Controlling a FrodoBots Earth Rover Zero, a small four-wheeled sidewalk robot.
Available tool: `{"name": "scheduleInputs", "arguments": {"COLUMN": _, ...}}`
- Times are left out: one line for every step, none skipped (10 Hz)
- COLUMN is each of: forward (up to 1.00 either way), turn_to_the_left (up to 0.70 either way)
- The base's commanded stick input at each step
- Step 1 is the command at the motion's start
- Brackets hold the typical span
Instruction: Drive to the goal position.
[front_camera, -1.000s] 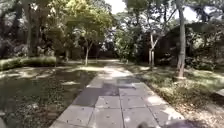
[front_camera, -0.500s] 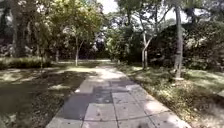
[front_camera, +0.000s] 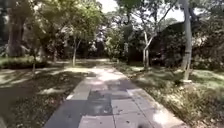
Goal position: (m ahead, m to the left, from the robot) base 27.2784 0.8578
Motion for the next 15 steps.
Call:
{"name": "scheduleInputs", "arguments": {"forward": 0.50, "turn_to_the_left": 0.00}}
{"name": "scheduleInputs", "arguments": {"forward": 0.50, "turn_to_the_left": 0.00}}
{"name": "scheduleInputs", "arguments": {"forward": 0.50, "turn_to_the_left": 0.00}}
{"name": "scheduleInputs", "arguments": {"forward": 0.50, "turn_to_the_left": 0.00}}
{"name": "scheduleInputs", "arguments": {"forward": 0.50, "turn_to_the_left": 0.00}}
{"name": "scheduleInputs", "arguments": {"forward": 0.50, "turn_to_the_left": 0.00}}
{"name": "scheduleInputs", "arguments": {"forward": 0.50, "turn_to_the_left": 0.00}}
{"name": "scheduleInputs", "arguments": {"forward": 0.50, "turn_to_the_left": 0.00}}
{"name": "scheduleInputs", "arguments": {"forward": 0.50, "turn_to_the_left": 0.00}}
{"name": "scheduleInputs", "arguments": {"forward": 0.50, "turn_to_the_left": 0.00}}
{"name": "scheduleInputs", "arguments": {"forward": 0.50, "turn_to_the_left": 0.00}}
{"name": "scheduleInputs", "arguments": {"forward": 0.50, "turn_to_the_left": 0.00}}
{"name": "scheduleInputs", "arguments": {"forward": 0.50, "turn_to_the_left": 0.00}}
{"name": "scheduleInputs", "arguments": {"forward": 0.50, "turn_to_the_left": 0.00}}
{"name": "scheduleInputs", "arguments": {"forward": 0.50, "turn_to_the_left": 0.00}}
